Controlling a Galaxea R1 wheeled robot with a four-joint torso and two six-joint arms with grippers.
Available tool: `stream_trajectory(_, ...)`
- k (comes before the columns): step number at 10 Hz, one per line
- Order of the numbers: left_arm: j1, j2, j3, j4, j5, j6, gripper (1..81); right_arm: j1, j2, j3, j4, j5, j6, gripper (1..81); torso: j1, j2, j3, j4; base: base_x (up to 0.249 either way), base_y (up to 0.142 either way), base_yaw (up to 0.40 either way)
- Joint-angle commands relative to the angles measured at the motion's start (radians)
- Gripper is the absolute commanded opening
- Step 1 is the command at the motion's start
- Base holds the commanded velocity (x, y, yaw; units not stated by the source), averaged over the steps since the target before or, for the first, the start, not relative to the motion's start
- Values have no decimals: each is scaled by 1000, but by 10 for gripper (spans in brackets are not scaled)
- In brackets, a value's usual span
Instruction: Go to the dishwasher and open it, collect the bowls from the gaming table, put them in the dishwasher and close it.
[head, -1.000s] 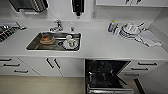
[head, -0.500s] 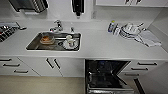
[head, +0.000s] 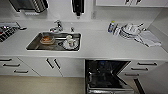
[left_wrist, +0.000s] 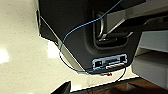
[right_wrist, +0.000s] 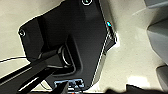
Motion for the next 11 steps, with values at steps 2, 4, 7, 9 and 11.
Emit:
stream_trajectory(2, 22, -7, -11, -48, 64, -3, 811, -66, 79, -118, -14, -14, -11, 811, 0, 0, 0, 0, 0, 0, 0)
stream_trajectory(4, 22, -11, -11, -54, 64, -3, 811, -79, 159, -196, -17, -15, -11, 811, 0, 0, 0, 0, 0, 0, 0)
stream_trajectory(7, 20, -13, -11, -47, 59, -3, 811, -86, 228, -273, -25, -17, -12, 811, 0, 0, 1, 0, 0, 0, 0)
stream_trajectory(9, 20, -10, -8, -42, 38, 1, 811, -92, 266, -305, -26, -23, -15, 811, 67, -107, 1, 0, 0, 0, 0)
stream_trajectory(11, 15, -7, -11, -44, 38, 0, 811, -94, 283, -325, -28, -25, -15, 811, 99, -159, 1, 0, 0, 0, 0)
